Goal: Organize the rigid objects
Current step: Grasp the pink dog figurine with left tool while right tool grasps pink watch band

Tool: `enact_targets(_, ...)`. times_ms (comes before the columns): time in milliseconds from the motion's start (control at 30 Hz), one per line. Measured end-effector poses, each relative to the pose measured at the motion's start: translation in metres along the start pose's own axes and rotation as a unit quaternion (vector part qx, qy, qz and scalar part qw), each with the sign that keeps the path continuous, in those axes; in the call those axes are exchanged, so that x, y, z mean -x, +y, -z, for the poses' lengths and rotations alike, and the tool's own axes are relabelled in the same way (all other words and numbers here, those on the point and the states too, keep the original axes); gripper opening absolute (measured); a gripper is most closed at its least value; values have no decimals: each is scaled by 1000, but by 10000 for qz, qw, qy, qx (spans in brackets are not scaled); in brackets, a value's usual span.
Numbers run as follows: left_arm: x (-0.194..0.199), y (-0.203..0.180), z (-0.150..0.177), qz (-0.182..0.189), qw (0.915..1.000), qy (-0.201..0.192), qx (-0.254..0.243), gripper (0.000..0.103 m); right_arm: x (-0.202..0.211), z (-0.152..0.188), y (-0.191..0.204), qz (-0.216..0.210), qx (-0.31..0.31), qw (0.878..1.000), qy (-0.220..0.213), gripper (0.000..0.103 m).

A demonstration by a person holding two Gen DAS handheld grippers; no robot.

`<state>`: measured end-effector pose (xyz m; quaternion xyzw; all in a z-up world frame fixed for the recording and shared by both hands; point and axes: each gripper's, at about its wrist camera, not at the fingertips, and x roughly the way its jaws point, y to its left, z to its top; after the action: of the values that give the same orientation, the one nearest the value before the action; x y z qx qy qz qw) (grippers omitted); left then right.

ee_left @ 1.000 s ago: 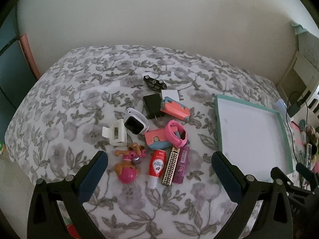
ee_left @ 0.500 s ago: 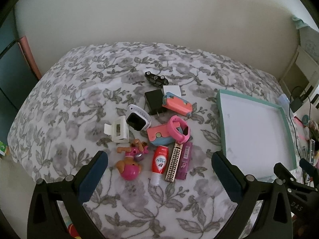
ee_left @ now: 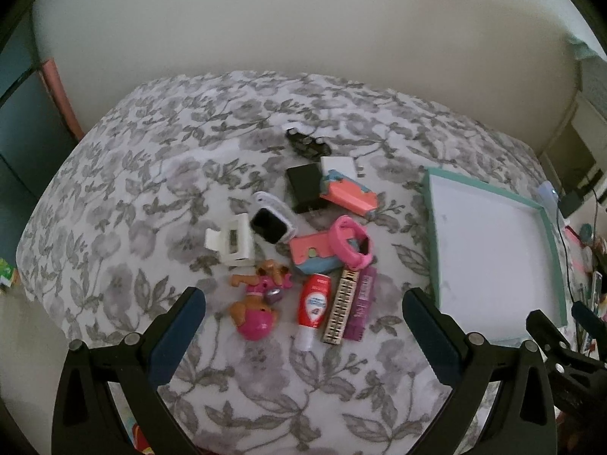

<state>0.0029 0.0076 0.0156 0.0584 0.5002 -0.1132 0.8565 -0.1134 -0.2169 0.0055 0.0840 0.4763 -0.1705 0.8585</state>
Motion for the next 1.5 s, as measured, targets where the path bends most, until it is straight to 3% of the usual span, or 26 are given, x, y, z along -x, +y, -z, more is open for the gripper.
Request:
enact_targets(333,-11,64,-24,-292,9982,290,435,103,-5,-25,79,-923,715,9928,268,103)
enact_targets(567,-47,94,-13,-123,9942,695,809,102,-40,-26,135,-1173,1032,9848,757,89)
enact_targets(767,-68,89,-11,196,9925,899,799,101,-69,-38,147,-1147,974,9844,909,84)
enact_targets(867,-82,84,-8,338,9906,1077,772,92,-83,-46,152,-1173,926,9841,958,80)
enact_targets(933,-88,83,-5,455,9886,1181,810,92,-91,-49,155,-1191,952,9833,989,79)
enact_targets(1133,-103,74,2,490,9871,1357,690,91,-116,-54,161,-1348,827,9802,1192,70)
enact_targets(1200,-107,72,3,553,9861,1407,683,79,-123,-53,163,-1461,777,9782,1254,61)
enact_targets(1267,-110,70,6,718,9835,1496,724,74,-128,-52,165,-1525,768,9766,1311,56)
enact_targets(1400,-113,63,11,749,9826,1565,670,43,-134,-50,165,-1611,654,9762,1299,53)
enact_targets(1500,-112,60,13,798,9829,1519,668,38,-133,-49,161,-1675,592,9754,1304,51)
